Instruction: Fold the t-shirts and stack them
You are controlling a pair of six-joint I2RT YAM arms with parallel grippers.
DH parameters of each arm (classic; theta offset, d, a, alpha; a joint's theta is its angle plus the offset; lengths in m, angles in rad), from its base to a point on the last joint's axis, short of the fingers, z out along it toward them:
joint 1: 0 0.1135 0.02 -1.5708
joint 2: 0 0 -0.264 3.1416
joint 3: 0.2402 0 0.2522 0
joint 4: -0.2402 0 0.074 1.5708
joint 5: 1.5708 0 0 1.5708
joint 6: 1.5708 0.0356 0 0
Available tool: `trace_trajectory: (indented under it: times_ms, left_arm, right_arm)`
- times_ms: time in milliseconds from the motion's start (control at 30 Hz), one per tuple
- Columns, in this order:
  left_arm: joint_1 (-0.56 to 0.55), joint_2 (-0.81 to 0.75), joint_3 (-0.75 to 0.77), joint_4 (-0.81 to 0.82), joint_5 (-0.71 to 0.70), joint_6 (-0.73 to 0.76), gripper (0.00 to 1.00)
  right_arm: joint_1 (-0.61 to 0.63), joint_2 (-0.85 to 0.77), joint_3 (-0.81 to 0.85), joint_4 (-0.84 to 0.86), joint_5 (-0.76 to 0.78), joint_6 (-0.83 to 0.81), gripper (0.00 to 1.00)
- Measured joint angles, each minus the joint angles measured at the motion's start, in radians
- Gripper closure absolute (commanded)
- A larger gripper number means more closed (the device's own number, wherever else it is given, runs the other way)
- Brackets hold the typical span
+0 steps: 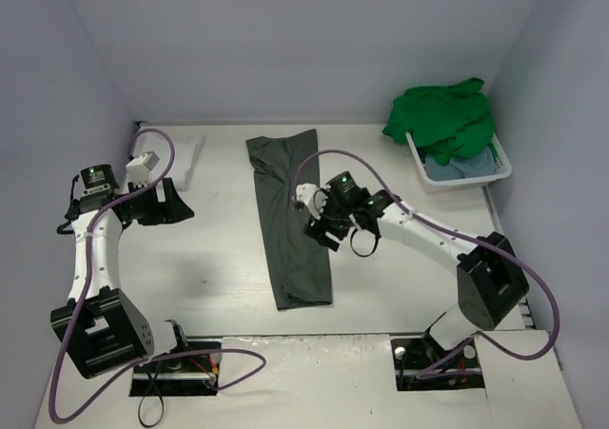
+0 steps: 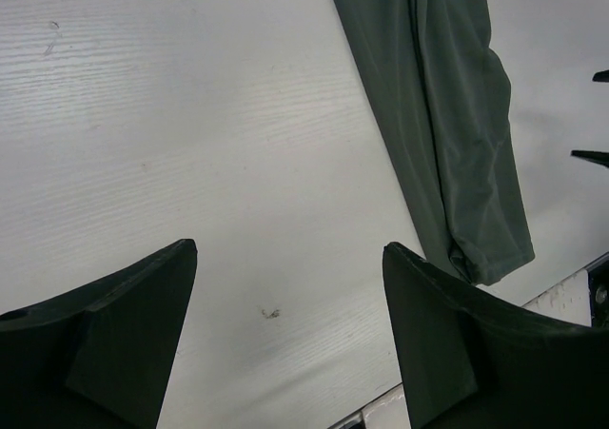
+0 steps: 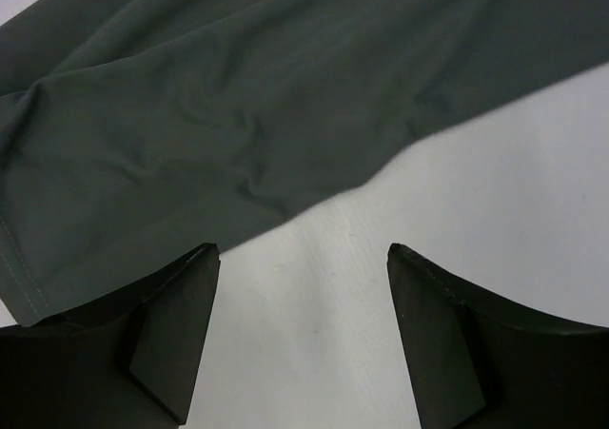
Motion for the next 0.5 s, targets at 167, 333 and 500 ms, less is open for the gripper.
trace_trajectory:
  times_ms: [167,333,500]
  left_arm:
    - [0.000,-0.013,-0.004,0.000,0.005,0.003,0.27]
    - [0.000,-0.014,-0.004,-0.003,0.004,0.006,0.27]
    - [0.000,-0.013,0.013,-0.039,0.004,0.027,0.28]
  right_arm:
    - [0.226,-0.003,-0.058,0.007,0.154,-0.029,0.29]
    - [0.378,-0.013,-0.116,-0.032,0.219,-0.048,0.29]
    - [0.390,-0.063,-0.116,-0.047,0.256,-0.051,0.29]
